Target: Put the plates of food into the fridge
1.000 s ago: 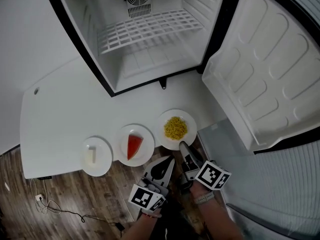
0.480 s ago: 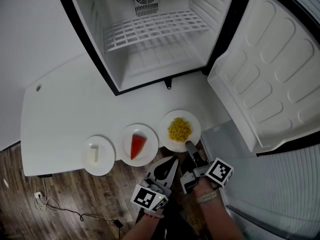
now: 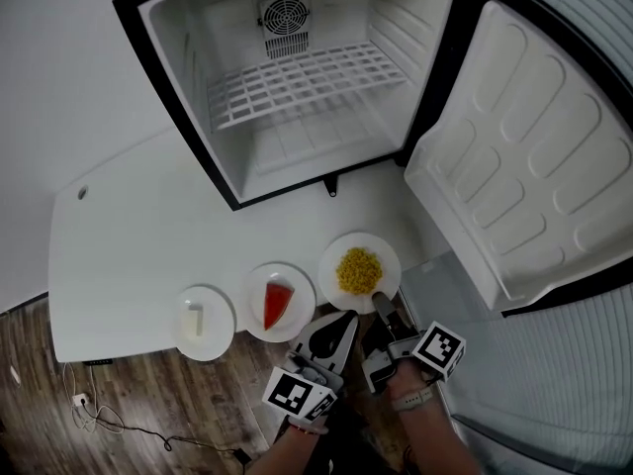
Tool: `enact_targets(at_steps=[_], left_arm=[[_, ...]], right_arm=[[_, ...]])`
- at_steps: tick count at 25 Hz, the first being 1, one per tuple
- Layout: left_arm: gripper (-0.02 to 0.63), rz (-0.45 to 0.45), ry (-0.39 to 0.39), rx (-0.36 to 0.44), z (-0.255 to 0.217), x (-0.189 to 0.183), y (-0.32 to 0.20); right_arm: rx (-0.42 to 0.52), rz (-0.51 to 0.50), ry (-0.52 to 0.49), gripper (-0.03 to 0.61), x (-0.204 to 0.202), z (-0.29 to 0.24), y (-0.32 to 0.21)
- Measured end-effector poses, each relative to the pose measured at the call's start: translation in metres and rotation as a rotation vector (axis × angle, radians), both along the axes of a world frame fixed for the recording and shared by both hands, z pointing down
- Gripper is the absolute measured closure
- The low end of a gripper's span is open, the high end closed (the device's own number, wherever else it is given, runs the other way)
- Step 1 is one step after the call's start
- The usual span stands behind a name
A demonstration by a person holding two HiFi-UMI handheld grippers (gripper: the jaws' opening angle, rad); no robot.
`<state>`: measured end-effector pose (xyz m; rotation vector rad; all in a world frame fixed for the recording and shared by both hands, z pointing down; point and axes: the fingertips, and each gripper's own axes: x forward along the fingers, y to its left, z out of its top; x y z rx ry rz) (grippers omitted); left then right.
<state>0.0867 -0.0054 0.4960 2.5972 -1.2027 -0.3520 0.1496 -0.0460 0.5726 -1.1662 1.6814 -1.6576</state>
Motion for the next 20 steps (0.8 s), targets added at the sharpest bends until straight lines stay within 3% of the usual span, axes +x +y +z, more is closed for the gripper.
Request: enact_targets(at_steps=[16,20], left_arm=[[0.607,0.058,0.038,0.074,-0.107,-0.030,-0.079],[0.607,0.028,0.039,0.080,-0.122,-0.045,-0.107]], right_arm=[[-0.012,0.091,0.029,0.566,-0.022,-0.066,-0.063],[0.009,0.118,0.056,0.566,-0.028,-0.081,-0.091]])
